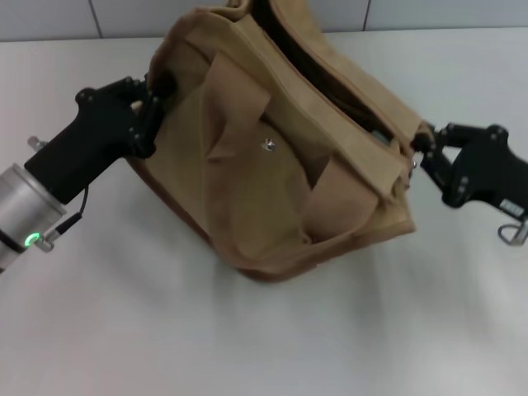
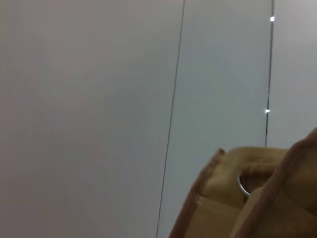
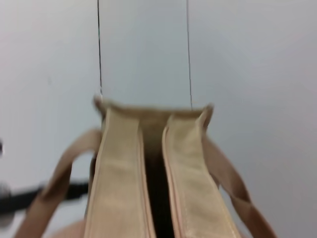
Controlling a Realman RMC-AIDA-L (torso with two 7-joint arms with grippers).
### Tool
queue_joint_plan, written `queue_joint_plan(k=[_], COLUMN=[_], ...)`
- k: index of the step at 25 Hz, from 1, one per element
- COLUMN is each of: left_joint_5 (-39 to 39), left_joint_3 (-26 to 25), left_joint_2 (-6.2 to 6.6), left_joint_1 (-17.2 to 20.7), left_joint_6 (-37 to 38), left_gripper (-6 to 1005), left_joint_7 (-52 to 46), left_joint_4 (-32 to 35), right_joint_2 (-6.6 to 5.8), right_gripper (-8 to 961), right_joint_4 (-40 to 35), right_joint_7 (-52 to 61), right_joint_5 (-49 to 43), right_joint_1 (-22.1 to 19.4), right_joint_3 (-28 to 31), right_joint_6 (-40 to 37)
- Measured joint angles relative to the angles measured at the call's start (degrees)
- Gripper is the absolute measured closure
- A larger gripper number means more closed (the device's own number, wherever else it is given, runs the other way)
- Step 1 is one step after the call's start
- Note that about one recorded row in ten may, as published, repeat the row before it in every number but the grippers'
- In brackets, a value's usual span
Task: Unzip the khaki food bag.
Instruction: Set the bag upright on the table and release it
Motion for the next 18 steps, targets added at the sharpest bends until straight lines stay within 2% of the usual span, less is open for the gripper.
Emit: queue_joint_plan(k=[7, 11, 18], left_joint_5=[3.5, 4.4, 4.0], left_joint_3=[1.1, 1.2, 0.3], left_joint_2=[0.56, 0.31, 0.22], left_joint_1=[3.6, 4.9, 7.8], left_joint_6=[3.5, 2.5, 2.8], left_gripper=[820, 819, 677], left_joint_7=[-6.1, -7.9, -8.0], left_joint_4=[1.3, 1.3, 1.3], right_joint_2=[-0.12, -0.24, -0.33], right_gripper=[901, 901, 902], right_joint_4=[-6.9, -9.8, -11.4], right_joint_7=[15.8, 22.3, 25.6], right_joint_5=[-0.2, -0.3, -0.3], right_joint_1=[3.7, 6.3, 8.4], right_joint_3=[-0.8, -2.0, -3.2], right_joint_6=[-3.1, -3.2, -3.0])
